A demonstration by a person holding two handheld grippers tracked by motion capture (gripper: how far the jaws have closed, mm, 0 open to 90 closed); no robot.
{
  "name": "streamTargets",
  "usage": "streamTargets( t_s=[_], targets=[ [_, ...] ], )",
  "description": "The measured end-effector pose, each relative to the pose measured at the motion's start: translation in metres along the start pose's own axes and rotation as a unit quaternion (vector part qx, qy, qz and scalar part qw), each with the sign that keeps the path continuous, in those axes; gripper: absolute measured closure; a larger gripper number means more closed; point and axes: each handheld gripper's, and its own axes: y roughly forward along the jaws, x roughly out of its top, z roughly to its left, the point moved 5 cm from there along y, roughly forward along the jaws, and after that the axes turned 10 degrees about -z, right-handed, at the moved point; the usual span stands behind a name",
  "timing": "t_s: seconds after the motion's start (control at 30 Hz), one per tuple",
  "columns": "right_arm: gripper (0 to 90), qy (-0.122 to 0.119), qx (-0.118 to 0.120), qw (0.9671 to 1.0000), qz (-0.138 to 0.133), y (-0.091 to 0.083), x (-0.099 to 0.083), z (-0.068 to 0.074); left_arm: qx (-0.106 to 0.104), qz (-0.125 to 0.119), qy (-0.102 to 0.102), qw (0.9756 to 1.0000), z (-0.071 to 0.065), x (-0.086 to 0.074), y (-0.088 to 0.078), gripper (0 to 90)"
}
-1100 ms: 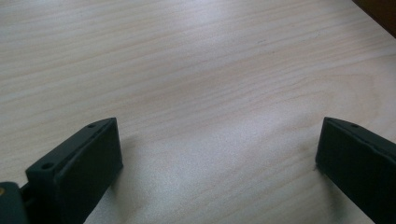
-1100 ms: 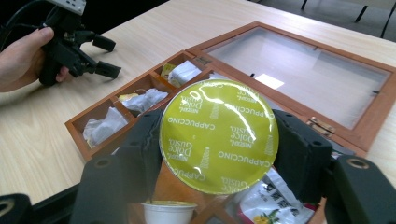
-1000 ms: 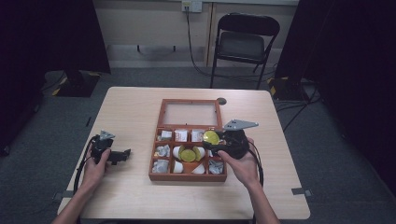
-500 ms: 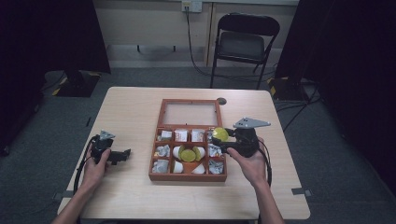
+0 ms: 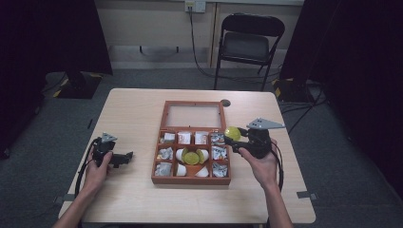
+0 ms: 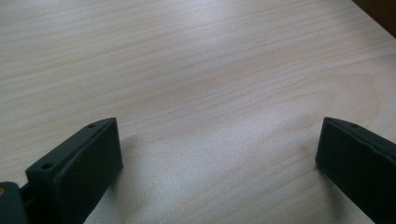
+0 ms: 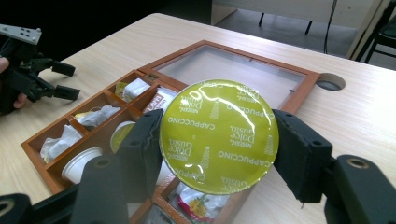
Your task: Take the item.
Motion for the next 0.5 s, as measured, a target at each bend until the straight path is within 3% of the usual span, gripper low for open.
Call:
streamTargets(
  t_s=[0.23,0.5],
  targets=[
    [37.9,0.007,-0.012,0.9999,-0.003,-0.005,-0.003,-0.008,-0.001,0.001,0.000,1.0000,0.000,0.000,0.000,0.0],
    [37.9,0.029,-0.031,0.9991,-0.001,-0.008,-0.009,-0.027,0.000,0.001,0.000,1.0000,0.000,0.000,0.000,0.0]
  ],
)
